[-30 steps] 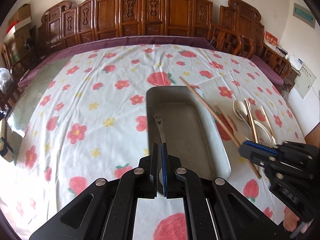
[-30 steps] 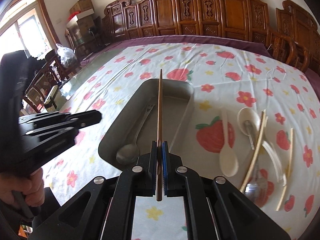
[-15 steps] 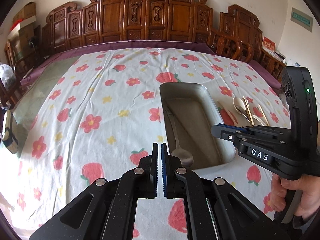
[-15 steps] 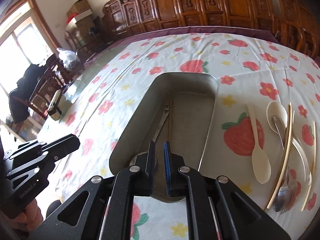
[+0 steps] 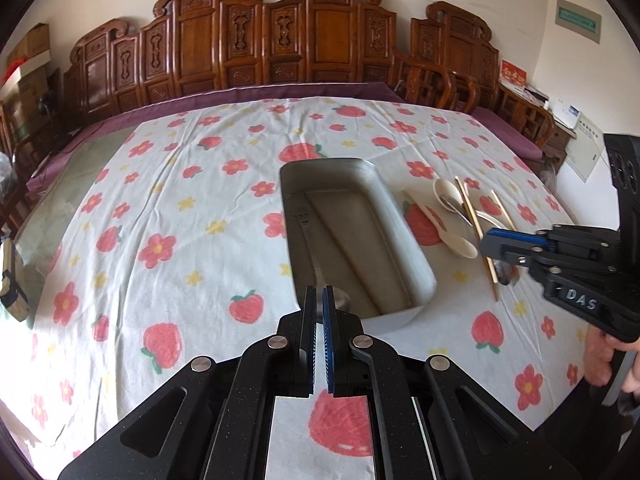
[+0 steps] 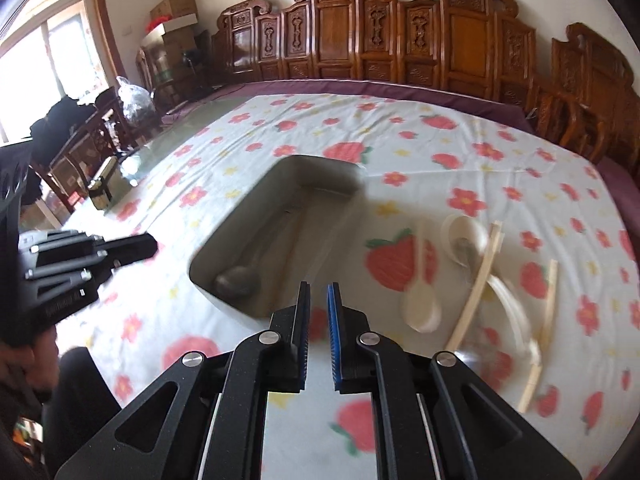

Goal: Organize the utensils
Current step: 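Lower the chopstick into the tin tray and open the right tool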

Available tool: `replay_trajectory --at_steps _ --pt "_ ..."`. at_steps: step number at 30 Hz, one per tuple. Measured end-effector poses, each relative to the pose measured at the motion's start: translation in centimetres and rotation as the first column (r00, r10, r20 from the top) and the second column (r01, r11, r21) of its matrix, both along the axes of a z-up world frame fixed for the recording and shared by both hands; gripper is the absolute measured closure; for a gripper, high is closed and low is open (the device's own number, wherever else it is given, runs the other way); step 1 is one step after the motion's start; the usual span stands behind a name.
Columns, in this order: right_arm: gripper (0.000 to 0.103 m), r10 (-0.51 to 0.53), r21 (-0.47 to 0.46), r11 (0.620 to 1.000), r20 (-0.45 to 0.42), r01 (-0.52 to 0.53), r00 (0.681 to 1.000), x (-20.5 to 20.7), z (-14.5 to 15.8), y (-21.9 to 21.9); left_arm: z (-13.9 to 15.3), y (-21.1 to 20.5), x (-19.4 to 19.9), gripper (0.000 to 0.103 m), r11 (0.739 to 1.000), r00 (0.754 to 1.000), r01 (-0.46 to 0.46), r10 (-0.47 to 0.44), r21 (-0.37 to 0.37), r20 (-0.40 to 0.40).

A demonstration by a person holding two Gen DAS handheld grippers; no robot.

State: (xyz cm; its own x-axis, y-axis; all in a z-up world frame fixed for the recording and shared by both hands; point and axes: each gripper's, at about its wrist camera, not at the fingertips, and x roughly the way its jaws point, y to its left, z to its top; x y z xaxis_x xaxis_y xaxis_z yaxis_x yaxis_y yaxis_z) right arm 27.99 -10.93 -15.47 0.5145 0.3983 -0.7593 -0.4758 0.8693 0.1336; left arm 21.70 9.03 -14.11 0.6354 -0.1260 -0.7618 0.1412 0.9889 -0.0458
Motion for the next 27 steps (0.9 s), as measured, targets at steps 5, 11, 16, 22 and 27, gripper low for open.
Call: replay_trajectory --at_steps 5,11,16,22,27 --pt "0.093 -0.055 -0.034 0.998 0.025 0.055 0.998 -1.1 0.1 -4.4 0.0 -1.1 -0.6 0.087 1.000 1.000 0.020 -0.020 0.004 0.006" --pt "0.081 -0.140 -0.090 0.986 0.031 0.143 0.990 -1.6 -1.2 -10.3 0.1 -2.8 -1.5 0.065 0.999 0.998 0.054 -0.053 -0.001 0.016" --pt "0.081 -0.208 -0.123 0.970 0.013 0.208 0.978 -0.8 -3.0 -14.2 0.0 -4.6 -2.3 0.053 0.996 0.996 0.086 -0.086 0.001 0.024" --pt "0.081 -0.282 -0.144 0.951 -0.046 0.273 0.958 1.5 -6.1 -17.4 -0.2 -7.3 -2.7 0.053 0.992 0.992 0.126 -0.126 0.019 0.023" --pt "0.081 -0.308 -0.140 0.946 -0.105 0.292 0.946 3.2 -8.3 -18.0 -0.6 -9.5 -2.7 0.053 0.989 0.989 0.146 -0.146 0.005 0.011"
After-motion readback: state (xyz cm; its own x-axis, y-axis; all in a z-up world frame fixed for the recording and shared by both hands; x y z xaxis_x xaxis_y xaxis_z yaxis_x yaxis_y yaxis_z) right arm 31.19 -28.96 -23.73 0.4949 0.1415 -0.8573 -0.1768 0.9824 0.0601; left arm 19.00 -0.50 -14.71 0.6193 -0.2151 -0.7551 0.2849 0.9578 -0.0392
